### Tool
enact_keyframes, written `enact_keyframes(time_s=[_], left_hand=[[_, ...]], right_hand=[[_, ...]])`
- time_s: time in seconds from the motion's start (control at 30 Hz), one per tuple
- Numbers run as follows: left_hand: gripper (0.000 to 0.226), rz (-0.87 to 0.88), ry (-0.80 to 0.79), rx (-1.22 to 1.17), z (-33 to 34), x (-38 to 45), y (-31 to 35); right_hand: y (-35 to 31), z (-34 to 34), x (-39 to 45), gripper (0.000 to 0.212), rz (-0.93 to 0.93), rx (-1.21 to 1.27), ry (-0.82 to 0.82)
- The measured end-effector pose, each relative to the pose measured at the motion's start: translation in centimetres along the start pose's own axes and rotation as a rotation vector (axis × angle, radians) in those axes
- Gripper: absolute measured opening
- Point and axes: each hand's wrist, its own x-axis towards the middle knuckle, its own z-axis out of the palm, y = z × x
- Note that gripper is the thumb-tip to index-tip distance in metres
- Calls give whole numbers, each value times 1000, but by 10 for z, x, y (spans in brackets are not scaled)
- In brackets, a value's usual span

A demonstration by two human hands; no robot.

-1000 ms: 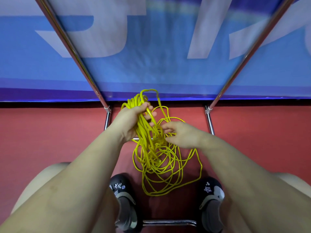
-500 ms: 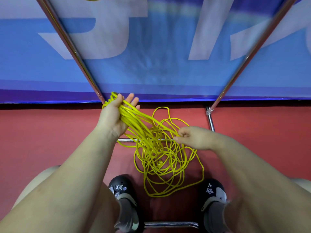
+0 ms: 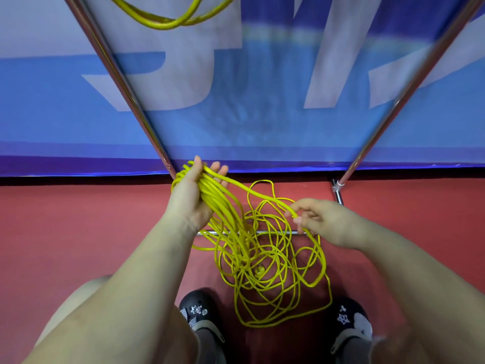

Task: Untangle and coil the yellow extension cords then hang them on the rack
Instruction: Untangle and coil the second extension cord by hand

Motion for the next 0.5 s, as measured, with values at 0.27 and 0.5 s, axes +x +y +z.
enact_keyframes(time_s=[0.27,0.5], left_hand=[[28,-7,-61,1,-1,5,-5],[28,34,-149,-7,-7,8,4]], right_hand=[[-12,12,2,25,-69,-33,8],[1,10,5,34,101,-159,-51]])
